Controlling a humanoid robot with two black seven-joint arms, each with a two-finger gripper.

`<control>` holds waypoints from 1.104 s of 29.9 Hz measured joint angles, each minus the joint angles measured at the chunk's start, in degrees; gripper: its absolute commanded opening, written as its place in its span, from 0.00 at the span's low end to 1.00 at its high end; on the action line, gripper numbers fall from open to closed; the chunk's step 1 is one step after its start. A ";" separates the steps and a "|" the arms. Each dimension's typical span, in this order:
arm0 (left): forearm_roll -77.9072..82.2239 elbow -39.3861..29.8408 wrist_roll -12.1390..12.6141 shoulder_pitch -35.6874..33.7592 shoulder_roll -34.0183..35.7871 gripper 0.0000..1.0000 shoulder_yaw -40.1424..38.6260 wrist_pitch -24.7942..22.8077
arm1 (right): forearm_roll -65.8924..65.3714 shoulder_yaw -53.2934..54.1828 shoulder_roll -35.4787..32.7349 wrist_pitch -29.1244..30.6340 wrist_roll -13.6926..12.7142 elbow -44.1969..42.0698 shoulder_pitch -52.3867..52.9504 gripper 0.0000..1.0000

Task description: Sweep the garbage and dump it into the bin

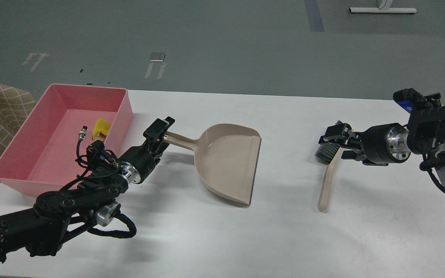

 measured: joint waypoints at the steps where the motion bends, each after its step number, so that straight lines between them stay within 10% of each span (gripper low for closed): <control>1: 0.00 -1.23 0.00 0.30 0.72 0.98 0.02 0.72 | 0.00 0.08 -0.01 0.00 0.00 0.04 0.06 0.80; 22: 0.33 -30.12 0.02 2.79 16.45 0.98 -0.79 9.23 | 0.66 10.90 1.57 0.00 0.00 -0.02 2.71 0.95; 33: -0.22 -31.32 0.02 -9.64 19.45 0.98 -2.01 7.94 | 2.12 36.29 12.43 0.00 -0.01 -3.65 -5.11 0.91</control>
